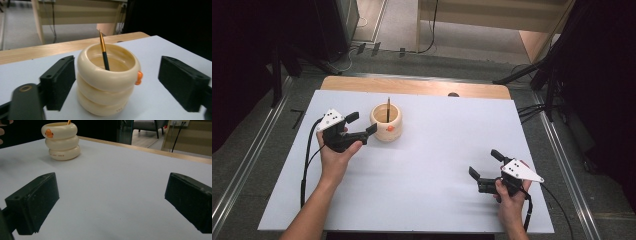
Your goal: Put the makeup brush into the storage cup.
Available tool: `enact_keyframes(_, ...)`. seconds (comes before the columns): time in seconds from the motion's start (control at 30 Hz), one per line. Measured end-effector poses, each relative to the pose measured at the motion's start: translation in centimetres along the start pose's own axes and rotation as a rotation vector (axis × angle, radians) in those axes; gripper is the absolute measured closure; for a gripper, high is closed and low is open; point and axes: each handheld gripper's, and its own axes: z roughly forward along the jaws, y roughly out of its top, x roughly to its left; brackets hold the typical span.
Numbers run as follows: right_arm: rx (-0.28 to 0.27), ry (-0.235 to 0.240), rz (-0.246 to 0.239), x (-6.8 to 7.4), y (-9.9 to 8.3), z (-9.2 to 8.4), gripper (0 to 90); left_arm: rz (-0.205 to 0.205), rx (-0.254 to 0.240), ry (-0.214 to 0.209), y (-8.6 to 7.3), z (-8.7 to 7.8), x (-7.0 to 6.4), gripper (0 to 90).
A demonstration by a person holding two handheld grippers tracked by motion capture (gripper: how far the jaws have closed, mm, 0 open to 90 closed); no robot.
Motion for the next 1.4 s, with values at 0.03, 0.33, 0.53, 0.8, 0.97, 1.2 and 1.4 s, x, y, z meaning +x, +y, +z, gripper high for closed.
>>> enact_keyframes(0.03, -0.001, 0.001, -0.001, 0.0, 0.0, 0.0, 0.0, 0.006, 0.006, -0.006, -0.1, -0.1, -0.1, 13.4)
enact_keyframes(0.33, 0.000, 0.001, -0.003, 0.0, 0.0, 0.0, 0.0, 0.012, 0.000, -0.009, -1.3, -1.5, -0.3, 5.5)
enact_keyframes(0.53, 0.001, 0.003, -0.002, 0.1, 0.0, 0.1, 0.0, 0.009, -0.015, -0.037, -2.0, -2.5, -0.2, 0.1)
enact_keyframes(0.8, 0.001, 0.001, -0.003, 0.1, 0.0, 0.0, 0.0, 0.005, -0.005, -0.028, -3.0, -3.6, -0.1, 0.1)
enact_keyframes(0.97, 0.003, 0.003, 0.000, 0.1, -0.1, 0.1, 0.0, 0.001, -0.006, -0.031, -3.6, -4.2, -0.2, 0.1)
enact_keyframes(1.2, 0.002, 0.001, 0.000, 0.1, -0.1, 0.1, 0.0, 0.000, 0.012, -0.018, -4.2, -4.8, -0.2, 0.1)
enact_keyframes(1.4, 0.005, 0.001, 0.004, 0.1, -0.2, 0.1, 0.0, -0.003, 0.021, -0.007, -4.9, -5.3, -0.1, 0.1)
